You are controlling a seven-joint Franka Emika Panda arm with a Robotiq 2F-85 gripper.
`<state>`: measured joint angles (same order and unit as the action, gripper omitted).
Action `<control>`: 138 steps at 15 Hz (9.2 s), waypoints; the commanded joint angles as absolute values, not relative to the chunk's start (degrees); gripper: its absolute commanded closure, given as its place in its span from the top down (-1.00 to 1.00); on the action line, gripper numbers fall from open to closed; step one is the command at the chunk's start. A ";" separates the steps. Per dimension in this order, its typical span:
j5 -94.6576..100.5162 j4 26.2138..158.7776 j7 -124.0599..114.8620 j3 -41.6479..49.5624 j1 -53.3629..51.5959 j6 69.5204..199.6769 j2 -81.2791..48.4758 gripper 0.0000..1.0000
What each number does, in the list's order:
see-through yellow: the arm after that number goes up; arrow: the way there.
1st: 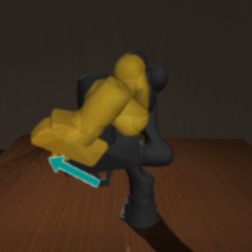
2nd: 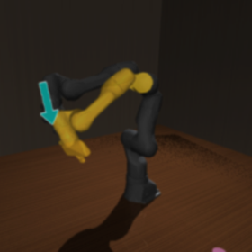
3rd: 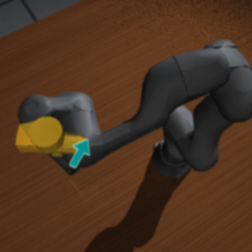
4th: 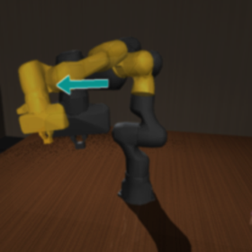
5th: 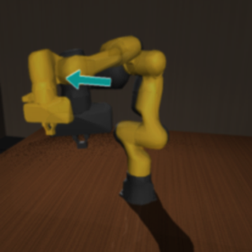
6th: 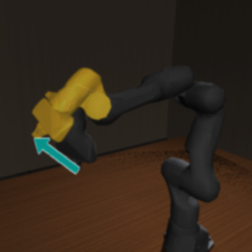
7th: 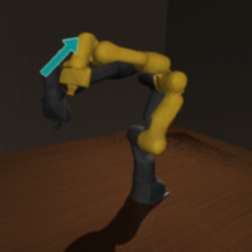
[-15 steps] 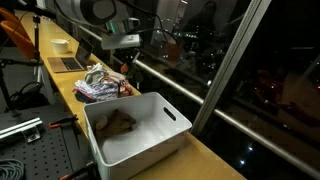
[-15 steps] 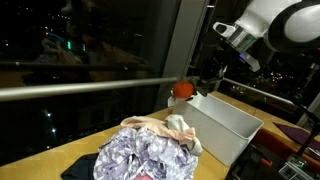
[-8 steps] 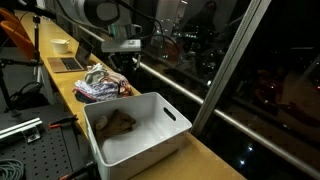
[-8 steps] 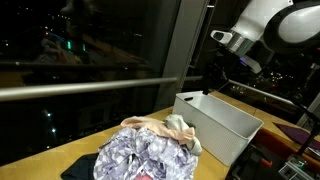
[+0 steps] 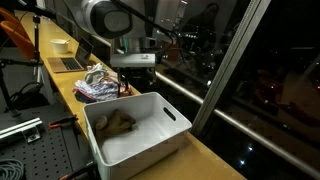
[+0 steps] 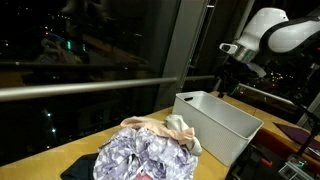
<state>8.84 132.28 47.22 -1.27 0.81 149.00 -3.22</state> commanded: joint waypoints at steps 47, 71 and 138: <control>11.15 136.66 54.38 -6.26 2.13 154.59 4.26 -0.98; 5.01 133.48 50.00 -8.12 -8.51 149.43 2.24 1.00; -28.87 138.91 70.10 -7.36 5.30 142.25 15.63 -0.99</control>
<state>-34.85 138.20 73.63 -14.08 8.39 145.54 7.35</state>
